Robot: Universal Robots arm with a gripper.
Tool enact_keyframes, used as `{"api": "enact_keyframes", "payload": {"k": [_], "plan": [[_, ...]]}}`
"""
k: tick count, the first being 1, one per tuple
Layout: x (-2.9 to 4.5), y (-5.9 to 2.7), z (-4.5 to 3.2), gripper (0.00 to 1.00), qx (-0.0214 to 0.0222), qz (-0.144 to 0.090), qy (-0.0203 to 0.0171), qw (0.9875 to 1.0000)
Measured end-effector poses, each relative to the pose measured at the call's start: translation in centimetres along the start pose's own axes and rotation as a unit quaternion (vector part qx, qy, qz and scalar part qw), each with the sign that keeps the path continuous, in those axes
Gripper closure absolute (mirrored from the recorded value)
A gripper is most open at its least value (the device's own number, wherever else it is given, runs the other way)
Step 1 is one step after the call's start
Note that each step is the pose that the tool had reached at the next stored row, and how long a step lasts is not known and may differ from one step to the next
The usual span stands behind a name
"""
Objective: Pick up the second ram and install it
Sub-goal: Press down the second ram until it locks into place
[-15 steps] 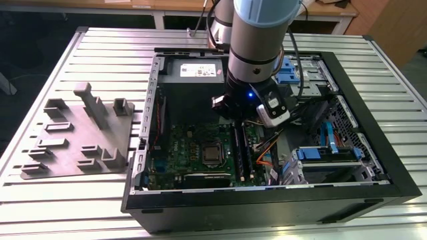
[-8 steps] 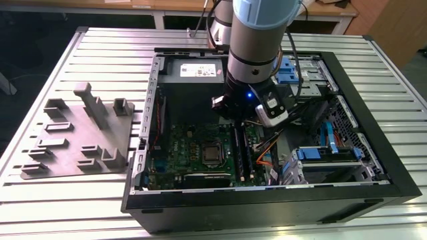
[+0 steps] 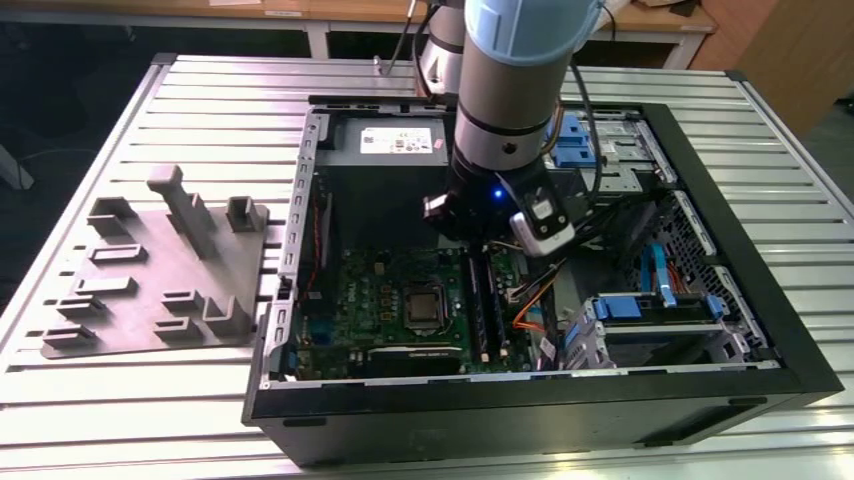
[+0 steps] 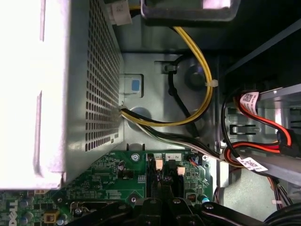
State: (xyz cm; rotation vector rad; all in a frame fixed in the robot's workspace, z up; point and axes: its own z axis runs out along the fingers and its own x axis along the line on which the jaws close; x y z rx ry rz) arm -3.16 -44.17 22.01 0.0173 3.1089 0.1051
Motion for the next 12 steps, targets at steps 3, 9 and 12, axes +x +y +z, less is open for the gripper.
{"api": "enact_keyframes", "payload": {"k": [3, 9, 12], "plan": [[0.01, -0.01, 0.1, 0.9, 0.0001, 0.0, 0.0, 1.0], [0.01, -0.02, 0.3, 0.9, -0.0002, 0.0, 0.0, 1.0], [0.01, -0.02, 0.32, 0.9, 0.0, 0.0, 0.0, 1.0]]}}
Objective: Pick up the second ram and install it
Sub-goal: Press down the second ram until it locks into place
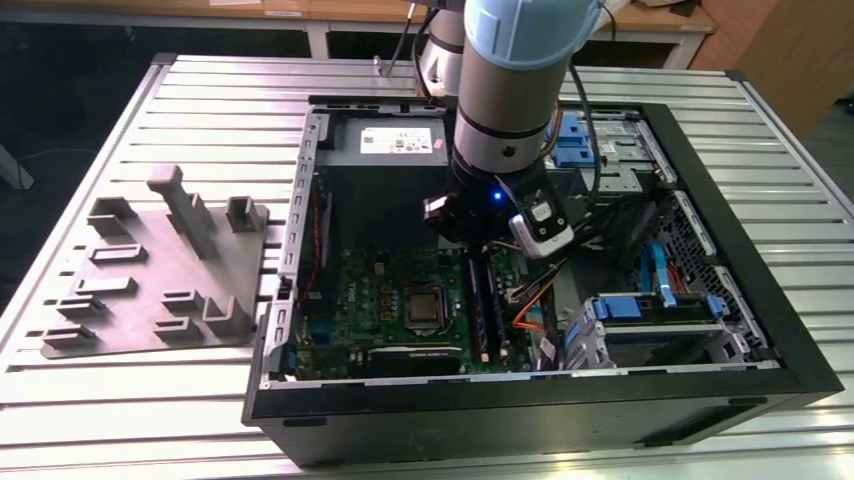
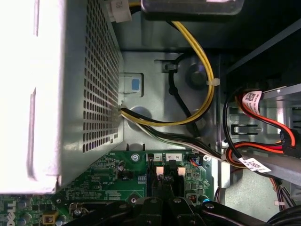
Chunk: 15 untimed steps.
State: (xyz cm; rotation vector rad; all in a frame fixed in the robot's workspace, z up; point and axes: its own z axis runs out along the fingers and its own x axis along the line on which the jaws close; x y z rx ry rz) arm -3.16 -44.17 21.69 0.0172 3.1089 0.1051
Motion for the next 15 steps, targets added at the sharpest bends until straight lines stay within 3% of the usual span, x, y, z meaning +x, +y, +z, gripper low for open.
{"api": "enact_keyframes", "payload": {"k": [11, 15], "plan": [[0.0, 0.0, 0.12, 0.9, -0.0002, 0.0, 0.0, 1.0], [-0.02, 0.05, -0.39, 0.9, -0.0009, 0.0, -0.0004, 1.0]]}}
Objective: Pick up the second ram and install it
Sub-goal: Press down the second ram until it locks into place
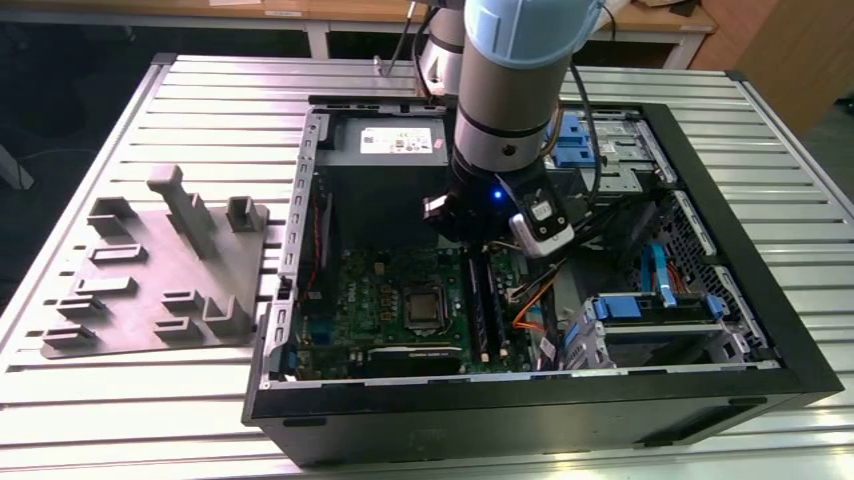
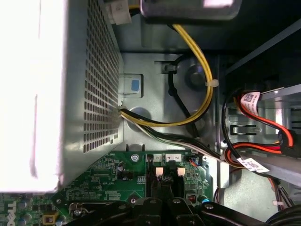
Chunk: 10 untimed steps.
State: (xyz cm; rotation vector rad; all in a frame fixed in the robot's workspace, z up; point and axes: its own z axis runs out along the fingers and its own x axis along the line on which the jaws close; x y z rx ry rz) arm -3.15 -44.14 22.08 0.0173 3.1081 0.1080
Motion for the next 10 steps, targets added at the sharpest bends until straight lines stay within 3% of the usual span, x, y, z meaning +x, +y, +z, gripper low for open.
{"api": "enact_keyframes", "payload": {"k": [6, 10], "plan": [[-0.04, 0.08, -1.55, 0.9, 0.0008, 0.0, 0.0003, 1.0], [-0.05, 0.1, -1.8, 0.9, 0.0007, 0.0, 0.0003, 1.0]]}}
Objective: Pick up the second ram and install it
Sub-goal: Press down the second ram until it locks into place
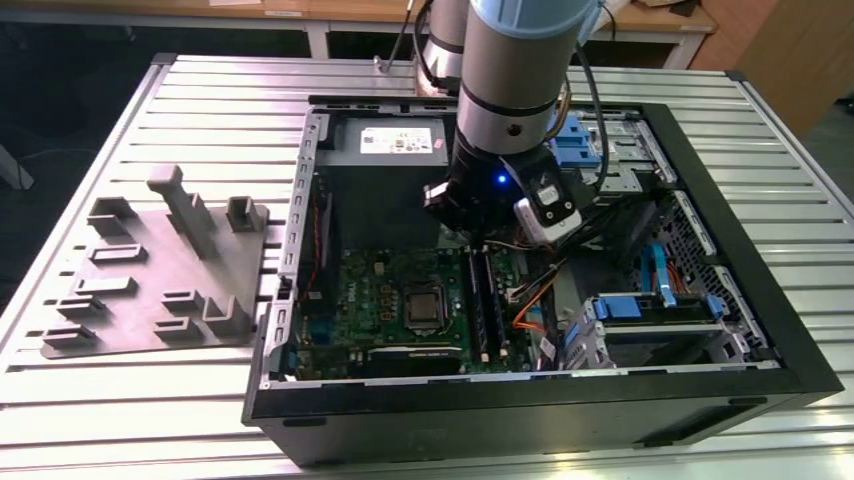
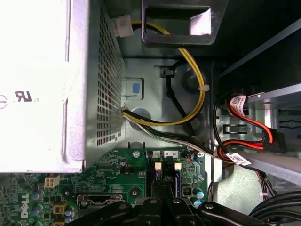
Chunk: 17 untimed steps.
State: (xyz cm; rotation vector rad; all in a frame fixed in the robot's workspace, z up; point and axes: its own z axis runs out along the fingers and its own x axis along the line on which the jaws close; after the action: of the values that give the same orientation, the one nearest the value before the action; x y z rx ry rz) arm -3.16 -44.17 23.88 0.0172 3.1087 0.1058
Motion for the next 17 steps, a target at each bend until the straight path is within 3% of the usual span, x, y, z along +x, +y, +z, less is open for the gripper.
{"api": "enact_keyframes", "payload": {"k": [6, 17], "plan": [[0.0, -0.27, -0.02, 0.9, 0.0007, 0.0, 0.0, 1.0], [-0.03, -2.24, -0.14, 0.9, 0.0029, 0.0, 0.0, 1.0]]}}
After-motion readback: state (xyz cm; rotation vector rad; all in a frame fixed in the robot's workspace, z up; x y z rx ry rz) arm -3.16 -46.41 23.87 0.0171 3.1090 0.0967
